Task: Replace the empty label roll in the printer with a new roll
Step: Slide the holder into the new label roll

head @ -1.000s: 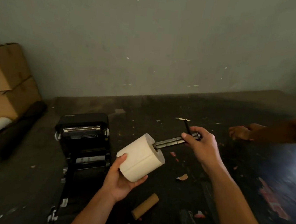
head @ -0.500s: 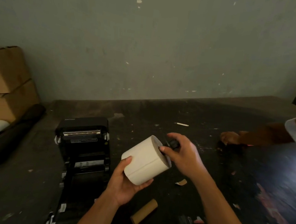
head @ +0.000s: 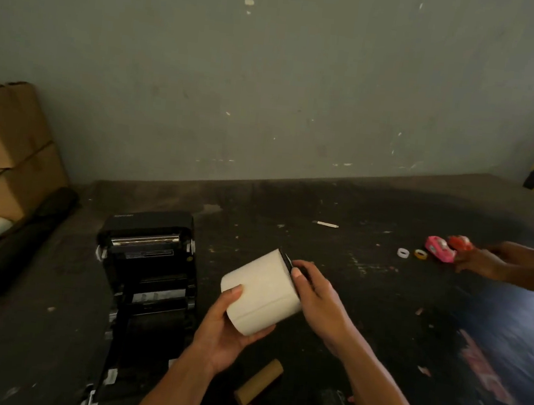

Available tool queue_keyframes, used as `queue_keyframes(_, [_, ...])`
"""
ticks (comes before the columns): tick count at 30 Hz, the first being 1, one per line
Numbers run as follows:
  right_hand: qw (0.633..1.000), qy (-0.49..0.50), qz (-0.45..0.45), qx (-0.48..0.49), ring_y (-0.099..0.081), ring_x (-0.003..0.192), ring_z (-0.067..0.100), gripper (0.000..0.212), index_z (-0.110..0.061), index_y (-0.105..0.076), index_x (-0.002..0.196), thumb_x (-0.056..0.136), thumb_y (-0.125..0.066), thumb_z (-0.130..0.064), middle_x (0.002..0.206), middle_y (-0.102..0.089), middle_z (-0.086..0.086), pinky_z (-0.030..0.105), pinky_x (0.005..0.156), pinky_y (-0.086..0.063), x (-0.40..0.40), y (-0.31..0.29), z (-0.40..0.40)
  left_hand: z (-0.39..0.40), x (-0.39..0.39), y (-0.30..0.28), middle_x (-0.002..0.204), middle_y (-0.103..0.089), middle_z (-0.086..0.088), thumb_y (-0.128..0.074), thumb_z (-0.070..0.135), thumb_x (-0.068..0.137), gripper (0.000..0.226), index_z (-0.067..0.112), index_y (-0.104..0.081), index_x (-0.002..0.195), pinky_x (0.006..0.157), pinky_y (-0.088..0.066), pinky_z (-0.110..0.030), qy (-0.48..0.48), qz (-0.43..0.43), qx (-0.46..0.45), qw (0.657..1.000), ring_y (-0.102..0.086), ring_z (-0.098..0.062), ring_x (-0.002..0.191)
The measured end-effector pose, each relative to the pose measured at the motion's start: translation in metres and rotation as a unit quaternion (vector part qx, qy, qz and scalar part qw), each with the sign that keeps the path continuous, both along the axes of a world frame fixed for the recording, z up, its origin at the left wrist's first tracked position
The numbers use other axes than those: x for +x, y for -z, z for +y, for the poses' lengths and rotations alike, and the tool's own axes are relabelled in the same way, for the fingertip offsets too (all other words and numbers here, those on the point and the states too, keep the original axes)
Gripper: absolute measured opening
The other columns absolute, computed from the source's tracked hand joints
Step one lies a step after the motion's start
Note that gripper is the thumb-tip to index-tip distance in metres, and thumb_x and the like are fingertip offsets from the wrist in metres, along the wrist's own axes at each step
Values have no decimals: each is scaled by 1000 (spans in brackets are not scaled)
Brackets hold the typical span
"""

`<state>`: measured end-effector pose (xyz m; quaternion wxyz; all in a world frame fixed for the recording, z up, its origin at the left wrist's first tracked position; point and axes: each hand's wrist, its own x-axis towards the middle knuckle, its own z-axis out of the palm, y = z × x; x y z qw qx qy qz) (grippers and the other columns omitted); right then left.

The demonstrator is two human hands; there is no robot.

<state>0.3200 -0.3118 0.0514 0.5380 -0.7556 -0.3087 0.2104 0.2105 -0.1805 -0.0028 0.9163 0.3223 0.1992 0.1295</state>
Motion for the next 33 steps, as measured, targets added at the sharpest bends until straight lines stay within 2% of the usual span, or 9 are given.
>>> queue_keyframes(4, [987,-45,152,17,-54,108,20,58,-35,-38,130,79,-47,-63,118,-50,-1,47,96,-47,-2,-4,-9,-1,2,-1,126,-60,-18,-80,29,55,83,22,-49,132,79,-53,-53,-4,29,43,999,-58,-40,113])
queue_keyframes(8, [978,-25,202,36,-57,108,24,84,-33,-34,136,62,-68,-56,121,-50,2,49,93,-51,4,5,-12,-2,6,-9,130,-57,-13,-84,34,47,93,31,-49,132,77,-56,-51,10,53,135,989,-58,-36,115])
queue_keyframes(13, [964,47,240,109,-58,108,25,102,-25,-39,138,48,-78,-51,127,-50,6,48,90,-54,4,24,-8,-4,12,-8,130,-56,-10,-80,29,59,81,35,-46,132,73,-57,-48,10,76,177,981,-58,-34,113])
queue_keyframes(17, [939,77,306,138,-59,110,28,117,-23,-40,137,34,-85,-54,129,-52,9,47,86,-56,9,35,-9,-1,18,-12,132,-54,-10,-77,35,61,91,32,-36,142,88,-52,-55,35,102,159,981,-55,-33,117])
queue_keyframes(20, [925,97,339,141,-58,111,29,115,-23,-40,138,36,-86,-52,127,-54,9,50,89,-53,17,41,-14,3,23,-8,134,-51,-1,-60,57,75,71,29,-45,139,99,-42,-52,21,165,207,964,-48,-27,126])
queue_keyframes(23, [909,127,371,138,-57,111,30,103,-23,-34,142,51,-80,-40,128,-52,11,51,90,-51,27,49,-22,0,20,21,139,-50,-2,-43,47,96,39,27,-58,126,107,-37,-42,-60,289,326,898,-45,-22,129])
queue_keyframes(26, [893,124,409,142,-57,110,31,98,-23,-33,143,57,-78,-37,127,-53,12,51,87,-52,33,59,-32,-4,10,64,139,-52,-7,-44,21,100,33,19,-57,130,104,-35,-25,-1,356,541,762,-48,-20,127])
queue_keyframes(29, [882,100,435,149,-56,111,32,80,-18,-43,136,64,-72,-37,123,-57,12,54,93,-48,35,71,-41,3,9,96,140,-50,-14,-49,10,96,41,14,-50,137,108,-34,-26,100,414,652,628,-47,-24,129])
queue_keyframes(33, [869,109,458,153,-57,109,33,48,-18,-53,117,75,-68,-34,118,-60,14,55,92,-48,38,81,-47,14,12,107,146,-45,-13,-58,13,92,52,13,-43,142,112,-34,-31,159,476,644,578,-42,-25,134])
